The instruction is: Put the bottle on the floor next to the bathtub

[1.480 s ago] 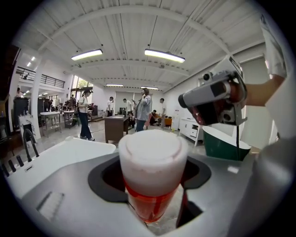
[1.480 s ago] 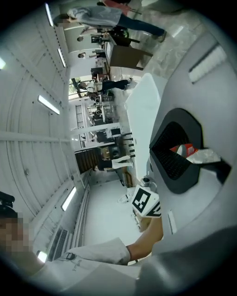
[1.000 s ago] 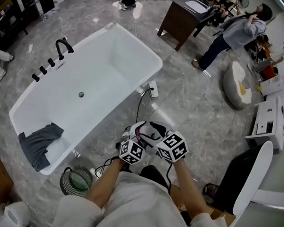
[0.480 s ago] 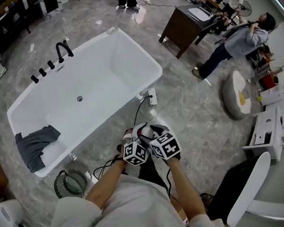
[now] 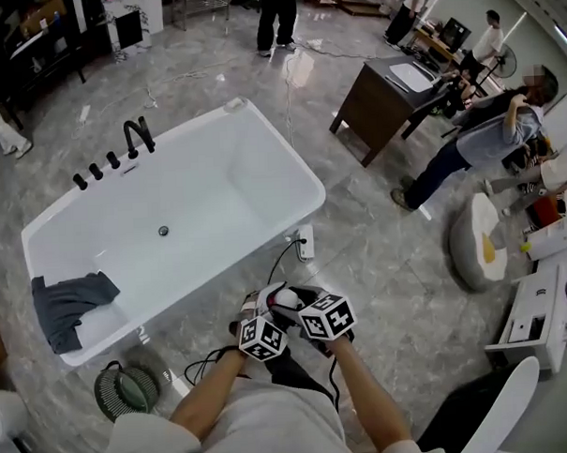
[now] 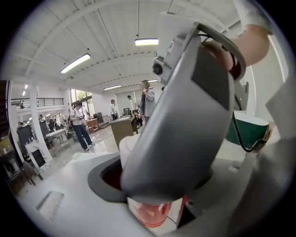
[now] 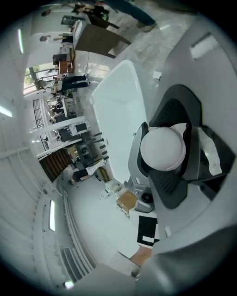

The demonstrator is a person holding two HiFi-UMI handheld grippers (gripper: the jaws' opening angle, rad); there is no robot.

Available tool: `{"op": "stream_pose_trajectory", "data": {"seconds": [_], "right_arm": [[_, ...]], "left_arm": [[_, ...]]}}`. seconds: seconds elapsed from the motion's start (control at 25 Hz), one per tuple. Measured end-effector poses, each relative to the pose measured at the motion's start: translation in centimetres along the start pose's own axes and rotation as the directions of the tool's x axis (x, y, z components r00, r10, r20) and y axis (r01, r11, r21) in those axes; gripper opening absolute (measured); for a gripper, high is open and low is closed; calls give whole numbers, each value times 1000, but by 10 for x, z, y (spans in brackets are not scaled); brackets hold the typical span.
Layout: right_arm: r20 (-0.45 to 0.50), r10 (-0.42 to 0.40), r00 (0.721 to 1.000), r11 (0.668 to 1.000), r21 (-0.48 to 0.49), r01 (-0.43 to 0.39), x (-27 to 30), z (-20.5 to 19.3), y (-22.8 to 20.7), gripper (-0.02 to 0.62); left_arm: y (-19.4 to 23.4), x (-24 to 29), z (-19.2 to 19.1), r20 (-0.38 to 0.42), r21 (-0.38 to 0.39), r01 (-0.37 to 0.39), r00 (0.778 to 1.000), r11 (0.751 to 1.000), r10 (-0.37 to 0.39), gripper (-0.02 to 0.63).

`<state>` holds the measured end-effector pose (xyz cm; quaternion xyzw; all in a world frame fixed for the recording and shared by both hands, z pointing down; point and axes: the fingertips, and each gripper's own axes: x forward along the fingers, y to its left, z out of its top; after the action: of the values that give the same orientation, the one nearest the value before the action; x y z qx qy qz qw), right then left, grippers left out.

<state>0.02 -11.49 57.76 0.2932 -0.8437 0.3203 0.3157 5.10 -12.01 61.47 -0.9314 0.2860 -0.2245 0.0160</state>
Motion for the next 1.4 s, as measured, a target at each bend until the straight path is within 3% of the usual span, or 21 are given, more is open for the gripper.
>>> {"op": "stream_pose_trajectory", "data": {"seconds": [0.2, 0.48, 0.88, 0.96, 1.0, 1.04, 1.12, 1.24, 1.32, 1.4], "right_arm": [[6, 30, 1000, 995, -95, -29, -3, 12, -13, 281], [-38, 120, 992, 977, -173, -125, -10, 28, -26, 279], [-132, 232, 964, 951, -179, -253, -9, 57, -38, 278], [-101, 271, 957, 950, -133, -283, -11, 69, -38, 276], [-40, 294, 955, 951, -83, -296, -16, 83, -40, 255], [35, 307, 951, 951, -38, -306, -22, 101, -43, -3], [102, 300, 949, 954, -57, -295, -34, 129, -49, -2], [40, 262, 964, 946, -210, -248, -39, 139, -59, -2], [-24, 234, 972, 929, -290, -230, -29, 128, -64, -2], [-64, 220, 973, 925, -304, -229, -13, 113, -71, -2]], "left_arm": [[15, 9, 17, 27, -12, -76, 997, 997, 77, 344], [25, 27, 32, 97, -18, -114, 989, 993, 116, 359], [54, 41, 34, 113, -68, -225, 966, 972, 231, 377], [58, 43, 24, 90, -84, -241, 965, 967, 248, 377], [58, 44, 17, 73, -99, -248, 964, 964, 256, 377], [58, 45, 9, 55, -121, -258, 962, 958, 266, 380], [57, 49, -7, 30, -179, -304, 949, 936, 314, 331], [71, 59, -12, 34, -279, -343, 930, 897, 366, 330], [79, 61, -14, 32, -297, -340, 930, 892, 365, 331], [84, 63, -19, 26, -295, -336, 933, 894, 359, 330]]}}
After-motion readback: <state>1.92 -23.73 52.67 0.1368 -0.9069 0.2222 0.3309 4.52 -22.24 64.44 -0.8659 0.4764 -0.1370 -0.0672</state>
